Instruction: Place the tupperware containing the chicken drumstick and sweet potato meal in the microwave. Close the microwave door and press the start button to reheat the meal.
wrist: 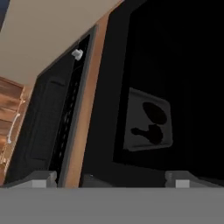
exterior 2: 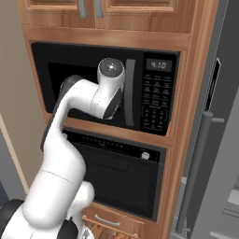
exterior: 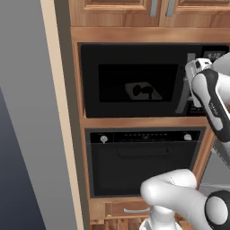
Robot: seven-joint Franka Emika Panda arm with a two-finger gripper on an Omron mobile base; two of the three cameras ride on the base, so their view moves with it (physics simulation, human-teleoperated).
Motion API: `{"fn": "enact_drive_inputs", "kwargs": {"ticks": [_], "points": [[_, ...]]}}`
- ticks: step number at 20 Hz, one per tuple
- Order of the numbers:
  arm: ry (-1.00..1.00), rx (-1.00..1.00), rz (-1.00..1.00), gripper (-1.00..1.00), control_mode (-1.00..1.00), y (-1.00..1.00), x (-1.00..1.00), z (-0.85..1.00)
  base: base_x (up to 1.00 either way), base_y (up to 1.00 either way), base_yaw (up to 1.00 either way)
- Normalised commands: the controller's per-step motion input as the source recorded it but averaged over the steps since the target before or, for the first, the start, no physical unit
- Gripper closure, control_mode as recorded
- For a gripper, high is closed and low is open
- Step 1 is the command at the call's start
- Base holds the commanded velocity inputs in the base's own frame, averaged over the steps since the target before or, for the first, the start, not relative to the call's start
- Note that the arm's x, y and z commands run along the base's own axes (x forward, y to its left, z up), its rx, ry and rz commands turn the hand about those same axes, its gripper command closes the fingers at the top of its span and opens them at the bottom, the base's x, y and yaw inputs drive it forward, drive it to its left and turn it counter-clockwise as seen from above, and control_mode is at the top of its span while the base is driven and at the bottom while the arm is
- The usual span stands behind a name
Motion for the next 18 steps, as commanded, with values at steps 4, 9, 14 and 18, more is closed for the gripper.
{"fn": "enact_drive_inputs", "kwargs": {"ticks": [4,9,14,18], "points": [[-0.29,0.03,0.00,-1.00,-1.00,-0.16,-0.53,-0.60,0.00,0.00,0.00],[-0.05,0.05,0.00,-1.00,-1.00,-0.41,-0.30,-0.14,0.00,0.00,0.00],[0.00,0.02,0.00,1.00,-1.00,-0.55,-0.27,0.00,0.00,0.00,0.00],[0.00,0.00,0.00,1.00,-1.00,-0.33,-0.21,0.00,0.00,0.00,0.00]]}}
